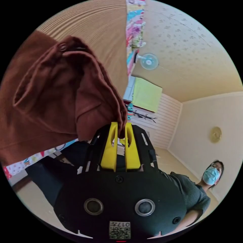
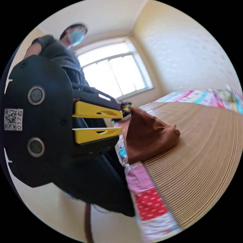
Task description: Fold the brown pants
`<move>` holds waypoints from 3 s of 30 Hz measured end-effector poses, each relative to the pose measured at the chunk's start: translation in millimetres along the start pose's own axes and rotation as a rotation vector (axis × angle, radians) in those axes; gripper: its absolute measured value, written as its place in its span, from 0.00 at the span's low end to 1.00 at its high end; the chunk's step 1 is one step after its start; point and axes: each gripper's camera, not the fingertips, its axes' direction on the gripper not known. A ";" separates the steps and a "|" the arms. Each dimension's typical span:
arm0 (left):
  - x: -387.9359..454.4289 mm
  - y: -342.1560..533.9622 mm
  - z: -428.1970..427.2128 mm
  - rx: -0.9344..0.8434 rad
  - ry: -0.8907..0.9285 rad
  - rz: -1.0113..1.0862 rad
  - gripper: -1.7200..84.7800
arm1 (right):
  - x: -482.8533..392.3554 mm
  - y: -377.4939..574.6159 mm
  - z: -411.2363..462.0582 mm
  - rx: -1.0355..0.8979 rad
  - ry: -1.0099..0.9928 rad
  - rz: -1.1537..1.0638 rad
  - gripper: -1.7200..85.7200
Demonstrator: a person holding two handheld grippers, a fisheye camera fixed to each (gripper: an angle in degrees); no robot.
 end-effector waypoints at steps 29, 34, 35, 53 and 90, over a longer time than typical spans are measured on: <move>-1.9 233.6 29.5 0.360 -0.583 0.064 0.29 | -293.4 120.8 329.7 0.281 0.906 -1.258 0.08; 35.9 250.0 26.5 0.614 -0.520 0.341 0.29 | -328.4 175.1 282.8 0.372 0.728 -1.379 0.08; 61.8 256.9 32.0 0.651 -0.550 0.465 0.28 | -333.7 186.2 264.2 0.406 0.682 -1.403 0.08; 296.0 294.9 253.6 0.271 -0.699 1.197 0.02 | -57.9 87.2 42.7 0.555 0.136 -0.499 0.07; 27.8 236.2 -158.1 0.509 -0.352 -0.364 0.20 | -134.9 -125.4 207.7 -0.314 0.274 -0.062 0.10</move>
